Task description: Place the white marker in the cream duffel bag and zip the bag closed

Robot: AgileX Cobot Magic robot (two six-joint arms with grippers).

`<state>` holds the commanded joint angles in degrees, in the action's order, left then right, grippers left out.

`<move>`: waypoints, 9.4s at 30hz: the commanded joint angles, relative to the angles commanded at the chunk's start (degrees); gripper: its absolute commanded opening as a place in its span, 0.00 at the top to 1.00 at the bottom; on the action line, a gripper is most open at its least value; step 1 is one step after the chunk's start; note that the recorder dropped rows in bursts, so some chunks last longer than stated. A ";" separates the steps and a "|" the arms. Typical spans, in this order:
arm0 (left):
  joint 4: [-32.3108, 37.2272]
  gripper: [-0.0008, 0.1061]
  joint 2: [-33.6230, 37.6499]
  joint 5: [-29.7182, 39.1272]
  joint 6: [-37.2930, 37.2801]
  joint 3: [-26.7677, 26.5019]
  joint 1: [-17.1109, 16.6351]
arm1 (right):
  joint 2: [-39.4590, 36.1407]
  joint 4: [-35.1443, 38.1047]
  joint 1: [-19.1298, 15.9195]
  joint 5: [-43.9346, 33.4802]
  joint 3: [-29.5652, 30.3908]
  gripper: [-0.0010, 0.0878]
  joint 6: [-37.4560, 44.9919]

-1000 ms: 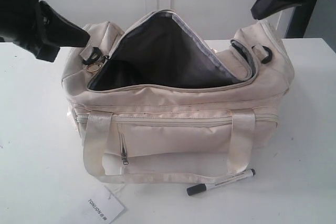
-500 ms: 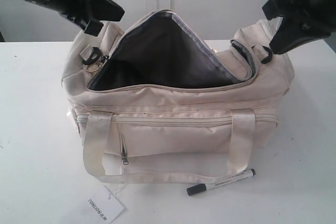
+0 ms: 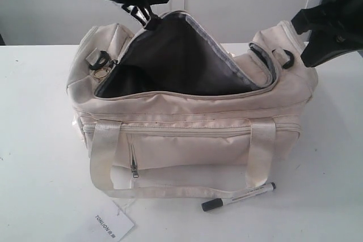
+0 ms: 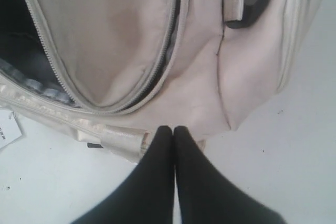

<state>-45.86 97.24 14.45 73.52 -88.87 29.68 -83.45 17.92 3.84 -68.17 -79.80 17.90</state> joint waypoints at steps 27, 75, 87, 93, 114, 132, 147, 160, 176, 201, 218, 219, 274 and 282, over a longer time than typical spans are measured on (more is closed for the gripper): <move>-0.66 0.99 7.37 -21.24 -11.59 0.00 -1.26 | 0.00 0.22 0.00 1.78 2.14 0.99 1.40; -14.11 0.99 7.37 -21.54 -29.86 0.11 -6.70 | 2.32 10.52 0.15 -1.79 3.91 0.99 7.76; -13.84 0.99 7.37 -21.45 -29.86 0.11 -6.70 | 9.46 10.52 0.15 -1.79 10.20 0.99 10.25; -13.84 0.99 7.37 -21.45 -29.86 0.11 -6.70 | 11.52 10.65 0.15 -1.79 13.55 0.99 13.21; -13.57 0.99 7.37 -21.41 -29.86 0.11 -6.70 | 12.40 11.02 11.32 5.82 28.58 0.99 69.31; -13.57 0.99 7.37 -21.41 -29.86 0.11 -6.70 | 2.43 10.99 19.68 16.45 29.32 0.89 76.93; -13.57 0.99 7.37 -21.29 -29.86 0.11 -6.70 | -7.14 10.58 25.13 24.26 29.32 0.78 76.83; -13.57 0.99 7.37 -21.29 -29.86 0.11 -6.70 | -12.12 10.36 26.37 29.60 29.32 0.71 76.94; -13.57 0.99 7.37 -21.29 -29.86 0.11 -6.70 | -10.23 10.31 28.83 26.40 29.32 0.71 79.36; -13.57 0.99 7.37 -21.29 -29.86 0.11 -6.70 | -12.74 -9.95 35.06 36.35 29.32 0.71 79.60; -13.57 0.99 7.37 -21.29 -29.86 0.11 -6.70 | -17.43 -11.72 37.80 37.28 29.32 0.71 75.39; -13.57 0.99 7.37 -21.29 -29.86 0.11 -6.70 | -17.43 -12.20 37.80 38.46 29.32 0.71 73.95; -13.57 0.99 7.37 -21.29 -29.86 0.11 -6.70 | -5.23 0.25 42.35 26.13 29.32 0.99 59.64; -13.57 0.99 7.37 -21.29 -29.86 0.11 -6.70 | -5.10 0.48 42.35 20.44 29.09 0.99 34.95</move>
<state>-59.43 104.61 -6.84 43.66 -88.76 22.98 -88.55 18.40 46.19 -47.73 -50.71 52.85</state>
